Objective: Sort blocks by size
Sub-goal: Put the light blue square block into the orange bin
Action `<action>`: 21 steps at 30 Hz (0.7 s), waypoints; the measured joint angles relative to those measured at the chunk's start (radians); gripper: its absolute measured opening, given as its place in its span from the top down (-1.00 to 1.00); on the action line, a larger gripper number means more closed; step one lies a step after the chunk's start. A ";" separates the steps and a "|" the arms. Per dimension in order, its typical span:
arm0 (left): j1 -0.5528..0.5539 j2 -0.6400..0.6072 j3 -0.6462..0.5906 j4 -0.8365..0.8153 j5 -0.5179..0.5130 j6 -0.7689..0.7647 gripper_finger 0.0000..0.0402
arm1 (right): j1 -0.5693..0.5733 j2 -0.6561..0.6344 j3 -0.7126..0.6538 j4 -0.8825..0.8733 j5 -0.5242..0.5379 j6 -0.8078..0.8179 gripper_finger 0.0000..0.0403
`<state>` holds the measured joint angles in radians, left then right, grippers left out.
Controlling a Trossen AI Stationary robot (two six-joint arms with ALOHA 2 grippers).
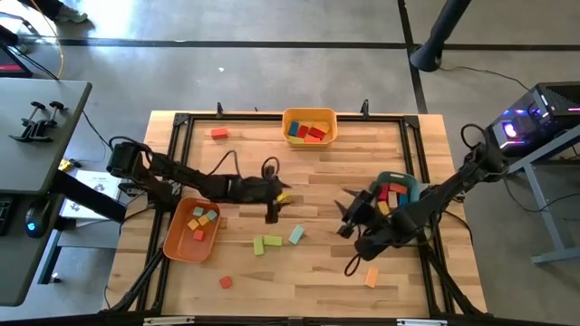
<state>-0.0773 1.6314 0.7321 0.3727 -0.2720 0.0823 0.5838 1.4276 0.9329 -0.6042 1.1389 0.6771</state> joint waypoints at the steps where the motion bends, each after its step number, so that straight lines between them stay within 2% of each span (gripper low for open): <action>1: -0.008 0.000 0.017 -0.062 -0.076 -0.023 -0.12 | -0.004 0.011 0.000 0.032 -0.007 -0.043 0.05; 4: -0.025 0.000 0.047 -0.204 -0.252 -0.148 -0.12 | -0.022 0.043 0.000 0.071 -0.015 -0.095 0.05; 6: -0.030 0.000 0.037 -0.217 -0.260 -0.211 -0.12 | -0.033 0.061 0.000 0.072 -0.015 -0.094 0.05; 10: -0.021 0.000 -0.061 -0.048 -0.220 -0.324 -0.12 | -0.048 0.085 0.000 0.071 -0.034 -0.077 0.05; 13: -0.022 0.000 -0.142 0.127 -0.292 -0.388 -0.12 | -0.048 0.091 0.000 0.071 -0.053 -0.075 0.05; 15: -0.039 0.010 -0.178 0.238 -0.327 -0.370 -0.12 | -0.047 0.091 0.000 0.072 -0.055 -0.075 0.05; 19: -0.061 0.057 -0.212 0.302 -0.471 -0.387 -0.12 | -0.047 0.091 -0.001 0.074 -0.052 -0.075 0.05; 21: -0.059 0.093 -0.212 0.341 -0.499 -0.429 -0.12 | -0.048 0.091 -0.001 0.081 -0.052 -0.075 0.05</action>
<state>-0.1365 1.7249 0.5201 0.7137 -0.7710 -0.3462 0.5362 1.5185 0.9321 -0.5236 1.0868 0.6019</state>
